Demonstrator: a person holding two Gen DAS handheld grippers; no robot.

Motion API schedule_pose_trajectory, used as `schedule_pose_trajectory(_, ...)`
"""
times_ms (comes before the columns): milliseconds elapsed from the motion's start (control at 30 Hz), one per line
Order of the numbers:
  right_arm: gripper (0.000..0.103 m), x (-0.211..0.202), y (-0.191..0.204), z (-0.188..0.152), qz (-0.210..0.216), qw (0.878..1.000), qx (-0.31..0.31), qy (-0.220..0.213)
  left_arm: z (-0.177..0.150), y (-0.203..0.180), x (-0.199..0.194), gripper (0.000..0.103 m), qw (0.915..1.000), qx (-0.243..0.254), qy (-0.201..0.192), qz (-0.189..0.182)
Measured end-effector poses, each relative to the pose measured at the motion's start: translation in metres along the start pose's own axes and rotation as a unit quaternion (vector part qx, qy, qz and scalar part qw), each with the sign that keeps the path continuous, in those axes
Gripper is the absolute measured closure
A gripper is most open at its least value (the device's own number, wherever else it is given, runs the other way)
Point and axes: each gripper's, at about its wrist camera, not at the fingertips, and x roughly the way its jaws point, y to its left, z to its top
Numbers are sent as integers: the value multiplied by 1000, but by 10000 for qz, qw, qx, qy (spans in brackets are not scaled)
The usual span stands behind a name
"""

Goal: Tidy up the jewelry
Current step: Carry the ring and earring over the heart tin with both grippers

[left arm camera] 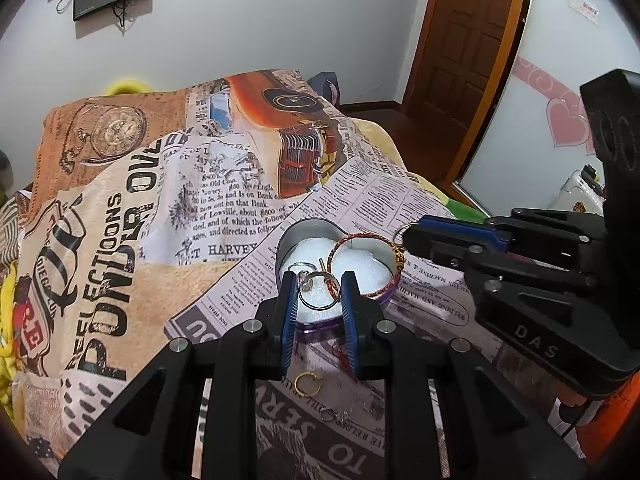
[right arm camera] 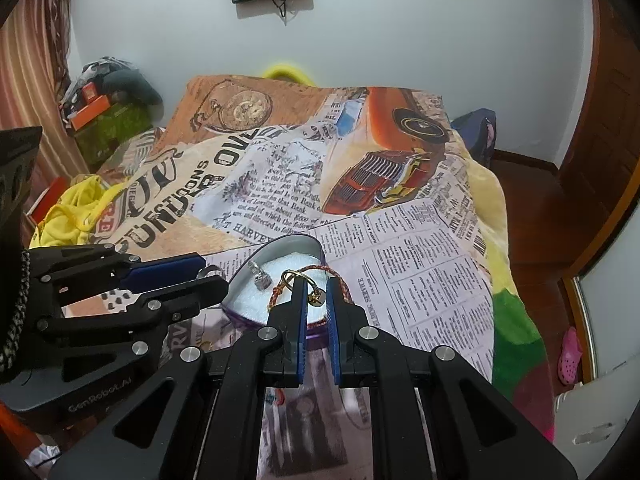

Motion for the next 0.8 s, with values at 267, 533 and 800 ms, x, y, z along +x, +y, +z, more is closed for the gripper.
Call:
schedule_pose_trajectory(267,95,18,-4,3,72,9999,-20,145,2,2,18,82,9999,26,131,-96)
schedule_pose_trajectory(533,95,31,-6,3,126,9995,-24,303,2,4,30,82,9995,47,266,-178)
schedule_pose_trajectory(800,95,37,-7,4,207,9990,-17,388,2,7,33,83,9994,-18,317,-158)
